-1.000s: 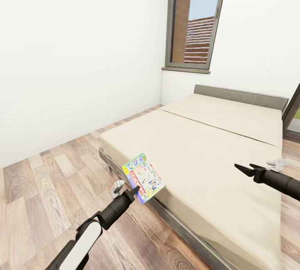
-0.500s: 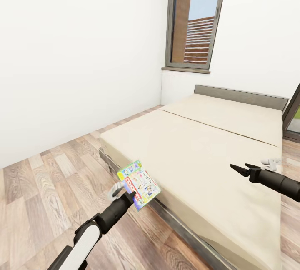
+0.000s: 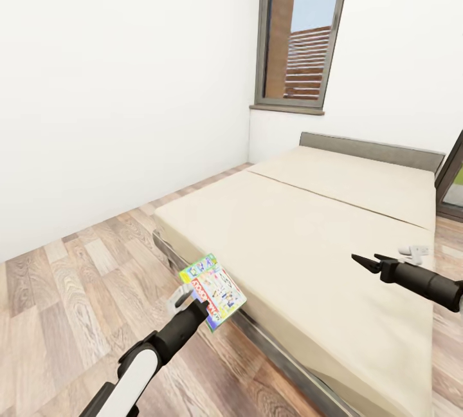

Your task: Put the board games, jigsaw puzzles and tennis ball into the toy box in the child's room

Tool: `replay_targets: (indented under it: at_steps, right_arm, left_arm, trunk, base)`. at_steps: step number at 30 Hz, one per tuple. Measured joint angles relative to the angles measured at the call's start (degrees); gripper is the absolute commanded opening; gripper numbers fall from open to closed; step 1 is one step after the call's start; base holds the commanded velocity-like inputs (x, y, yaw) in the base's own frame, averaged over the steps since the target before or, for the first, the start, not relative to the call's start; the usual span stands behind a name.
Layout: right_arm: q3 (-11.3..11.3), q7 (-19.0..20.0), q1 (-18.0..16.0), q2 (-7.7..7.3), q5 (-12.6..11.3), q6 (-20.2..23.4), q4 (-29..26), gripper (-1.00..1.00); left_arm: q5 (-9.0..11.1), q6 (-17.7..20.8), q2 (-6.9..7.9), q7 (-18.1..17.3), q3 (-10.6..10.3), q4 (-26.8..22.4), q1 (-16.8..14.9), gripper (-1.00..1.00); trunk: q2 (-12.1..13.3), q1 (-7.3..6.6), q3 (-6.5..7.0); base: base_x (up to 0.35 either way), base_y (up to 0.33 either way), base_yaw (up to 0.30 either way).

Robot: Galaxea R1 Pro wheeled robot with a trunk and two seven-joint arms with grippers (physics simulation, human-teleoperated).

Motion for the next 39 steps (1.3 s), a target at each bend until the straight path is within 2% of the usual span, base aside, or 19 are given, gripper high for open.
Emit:
replay_targets:
  at_steps: [4, 10, 20, 31, 39]
  right_arm:
    - [0.4, 0.0, 0.1, 1.04, 0.0, 0.0, -0.1, 1.00]
    - [0.6, 0.2, 0.1, 1.45, 0.0, 0.0, -0.1, 1.00]
    - [0.7, 0.4, 0.1, 1.59, 0.0, 0.0, -0.2, 1.00]
    - [0.7, 0.6, 1.0, 1.60, 0.0, 0.1, -1.9, 1.00]
    - [0.8, 0.6, 1.5, 1.61, -0.1, 0.2, -2.6, 1.00]
  left_arm:
    - [-0.3, 0.0, 0.30, -0.8, 0.0, -0.2, 0.4, -1.00]
    - [-0.3, 0.0, 0.64, -2.4, 0.0, -0.2, 0.7, -1.00]
    - [-0.5, -0.1, 0.82, -6.0, 0.3, -0.3, 1.6, -1.00]
    - [-0.6, -0.1, 0.85, -7.0, 0.5, -0.2, 1.8, -1.00]
    - [-0.6, 0.0, 0.92, -7.2, 0.6, -0.2, 1.9, -1.00]
  trunk:
    - [1.6, -0.88, 0.72]
    - [4.0, -2.20, 1.80]
    - [8.0, -4.39, 3.59]
    - [12.4, -6.81, 5.56]
    - [15.6, -8.57, 7.00]
  base:
    - [0.000, 0.000, 0.000]
    - [0.000, 0.000, 0.000]
    - [0.000, 0.000, 0.000]
    - [0.000, 0.000, 0.009]
    - [0.000, 0.000, 0.171]
